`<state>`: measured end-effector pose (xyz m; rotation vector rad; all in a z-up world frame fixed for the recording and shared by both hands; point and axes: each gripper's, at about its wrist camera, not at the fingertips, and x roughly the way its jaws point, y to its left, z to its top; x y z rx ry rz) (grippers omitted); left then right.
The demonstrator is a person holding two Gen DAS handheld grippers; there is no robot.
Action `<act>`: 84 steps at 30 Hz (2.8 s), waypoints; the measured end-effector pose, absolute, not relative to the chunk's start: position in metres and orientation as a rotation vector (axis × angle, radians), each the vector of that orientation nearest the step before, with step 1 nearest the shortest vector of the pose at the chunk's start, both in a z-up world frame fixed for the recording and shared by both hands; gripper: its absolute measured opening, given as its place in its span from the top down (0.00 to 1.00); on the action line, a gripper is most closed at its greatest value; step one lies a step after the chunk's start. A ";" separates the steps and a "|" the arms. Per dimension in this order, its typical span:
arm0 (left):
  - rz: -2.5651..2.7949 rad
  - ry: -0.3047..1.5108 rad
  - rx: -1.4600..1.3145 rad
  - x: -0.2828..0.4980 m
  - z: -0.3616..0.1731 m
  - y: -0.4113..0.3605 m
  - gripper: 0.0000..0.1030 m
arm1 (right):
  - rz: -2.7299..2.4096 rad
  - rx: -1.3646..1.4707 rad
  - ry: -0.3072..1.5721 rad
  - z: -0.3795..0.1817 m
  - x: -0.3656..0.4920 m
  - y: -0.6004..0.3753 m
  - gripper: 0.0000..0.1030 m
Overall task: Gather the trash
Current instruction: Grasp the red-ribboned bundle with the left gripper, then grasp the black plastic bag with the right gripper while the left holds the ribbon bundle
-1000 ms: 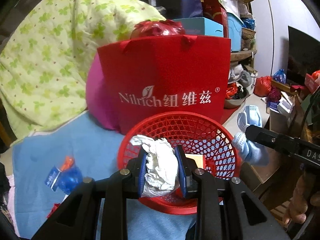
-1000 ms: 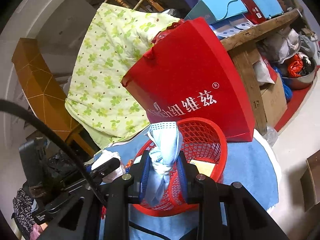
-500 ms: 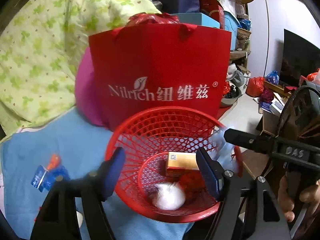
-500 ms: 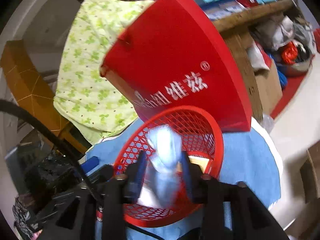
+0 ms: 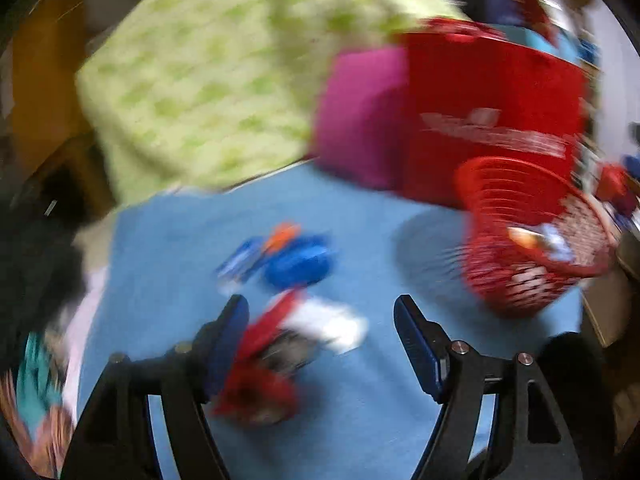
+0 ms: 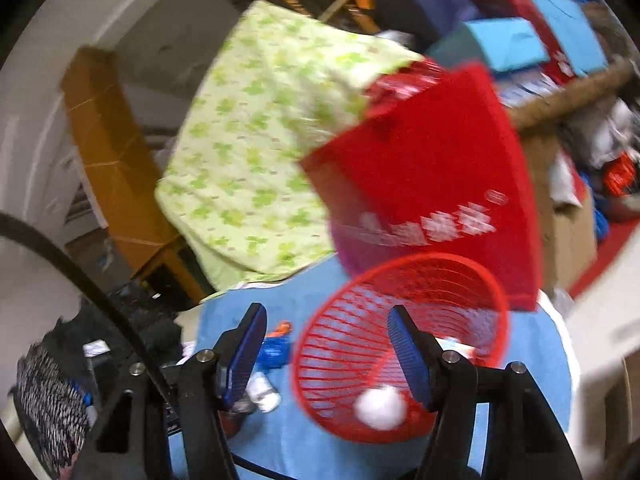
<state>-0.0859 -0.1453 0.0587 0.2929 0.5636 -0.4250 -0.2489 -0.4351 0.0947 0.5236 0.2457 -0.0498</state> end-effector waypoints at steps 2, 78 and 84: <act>-0.336 0.585 0.229 -0.073 0.052 -0.104 0.27 | -0.009 0.494 0.254 0.101 -0.240 -0.415 0.35; -0.316 0.535 0.054 -0.073 0.074 -0.057 0.68 | 0.136 0.373 0.651 0.032 -0.107 -0.295 0.62; -0.265 0.481 0.116 -0.101 0.112 -0.084 0.68 | 0.105 0.375 0.580 0.054 -0.145 -0.321 0.62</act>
